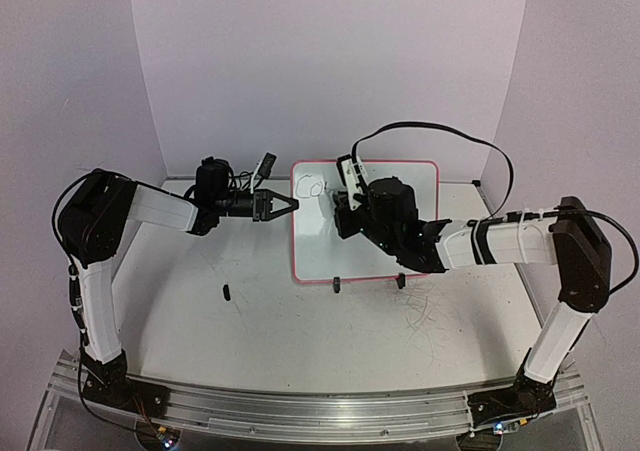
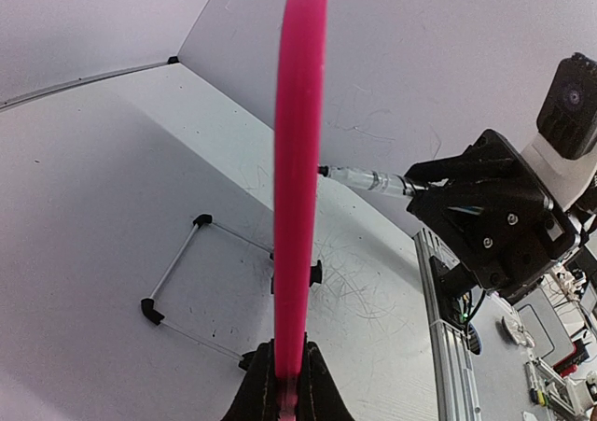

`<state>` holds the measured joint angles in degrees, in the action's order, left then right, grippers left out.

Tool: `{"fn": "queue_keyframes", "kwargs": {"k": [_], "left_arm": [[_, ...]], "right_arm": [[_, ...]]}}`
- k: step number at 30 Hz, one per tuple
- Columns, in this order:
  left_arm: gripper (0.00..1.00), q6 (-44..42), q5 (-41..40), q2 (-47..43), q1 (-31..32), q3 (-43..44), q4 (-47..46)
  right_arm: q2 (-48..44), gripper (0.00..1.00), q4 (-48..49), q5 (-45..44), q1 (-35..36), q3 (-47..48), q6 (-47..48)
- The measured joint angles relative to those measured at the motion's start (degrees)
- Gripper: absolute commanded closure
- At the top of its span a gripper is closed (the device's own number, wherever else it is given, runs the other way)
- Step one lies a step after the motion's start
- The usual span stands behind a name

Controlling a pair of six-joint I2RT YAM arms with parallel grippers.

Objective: Write a sentence on the whiteboard

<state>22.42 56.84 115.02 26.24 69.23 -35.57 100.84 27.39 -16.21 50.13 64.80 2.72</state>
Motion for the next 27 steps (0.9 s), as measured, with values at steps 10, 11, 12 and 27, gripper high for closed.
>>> {"fn": "queue_keyframes", "kwargs": {"k": [10, 11, 12, 27], "left_arm": [[1.00, 0.0, -0.1, 0.0, 0.0, 0.0, 0.0], [1.00, 0.0, -0.1, 0.0, 0.0, 0.0, 0.0], [1.00, 0.0, -0.1, 0.0, 0.0, 0.0, 0.0], [1.00, 0.0, -0.1, 0.0, 0.0, 0.0, 0.0]], "right_arm": [[0.0, 1.00, 0.2, 0.0, 0.5, -1.3, -0.7], [0.0, 1.00, 0.2, 0.0, 0.5, -1.4, -0.8], [0.0, 1.00, 0.3, -0.1, 0.5, -1.5, -0.8], [-0.6, 1.00, 0.4, -2.3, 0.7, -2.3, -0.8]]}}
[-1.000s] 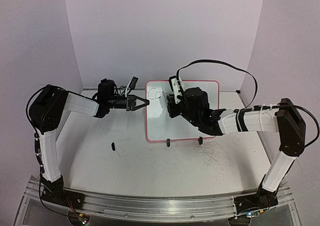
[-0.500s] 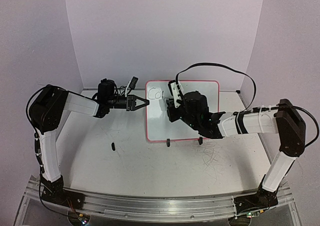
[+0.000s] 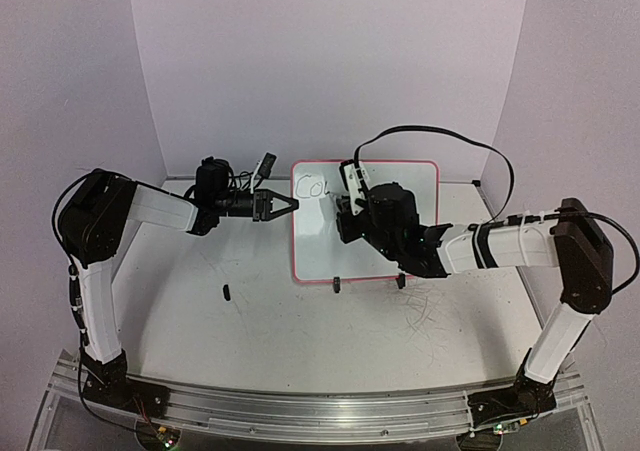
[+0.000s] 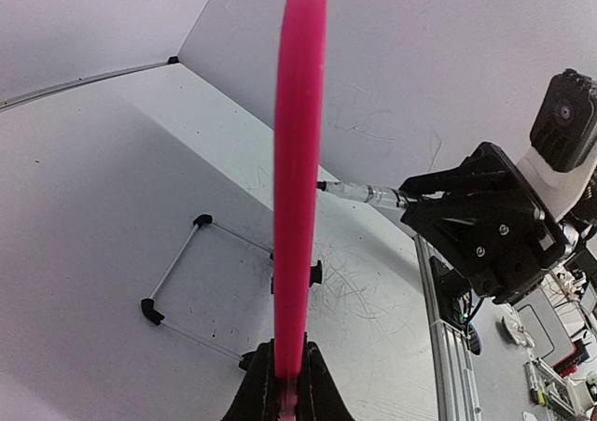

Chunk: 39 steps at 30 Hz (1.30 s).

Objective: Write a sentence on the whiteboard

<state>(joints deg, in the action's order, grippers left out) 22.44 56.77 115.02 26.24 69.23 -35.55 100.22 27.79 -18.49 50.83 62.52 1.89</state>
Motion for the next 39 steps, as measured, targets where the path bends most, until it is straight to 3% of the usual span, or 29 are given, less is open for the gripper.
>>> {"fn": "queue_keyframes", "kwargs": {"k": [39], "left_arm": [[1.00, 0.0, 0.0, 0.0, 0.0, 0.0, 0.0]], "right_arm": [[-0.3, 1.00, 0.5, -2.6, -1.0, 1.7, 0.7]]}}
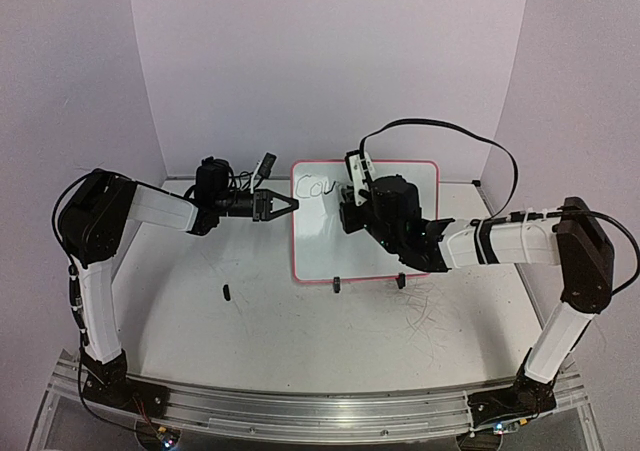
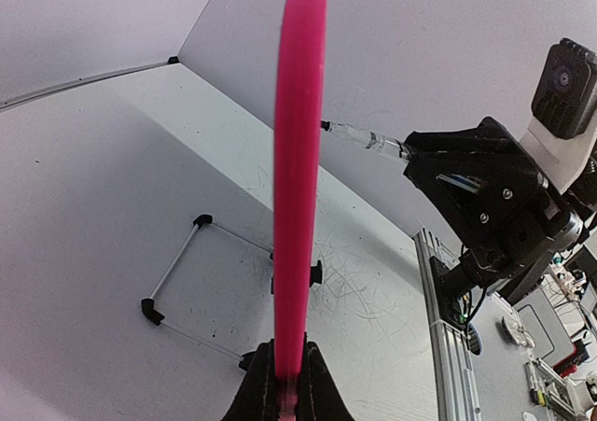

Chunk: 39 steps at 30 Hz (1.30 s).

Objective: Write a sentence on the whiteboard

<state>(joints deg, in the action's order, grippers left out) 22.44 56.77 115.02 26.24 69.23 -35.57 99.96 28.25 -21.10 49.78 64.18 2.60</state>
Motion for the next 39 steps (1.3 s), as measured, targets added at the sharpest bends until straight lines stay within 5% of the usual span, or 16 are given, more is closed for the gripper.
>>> {"fn": "queue_keyframes", "kwargs": {"k": [39], "left_arm": [[1.00, 0.0, -0.1, 0.0, 0.0, 0.0, 0.1]], "right_arm": [[-0.5, 1.00, 0.4, 1.5, 0.4, -3.1, -1.4]]}}
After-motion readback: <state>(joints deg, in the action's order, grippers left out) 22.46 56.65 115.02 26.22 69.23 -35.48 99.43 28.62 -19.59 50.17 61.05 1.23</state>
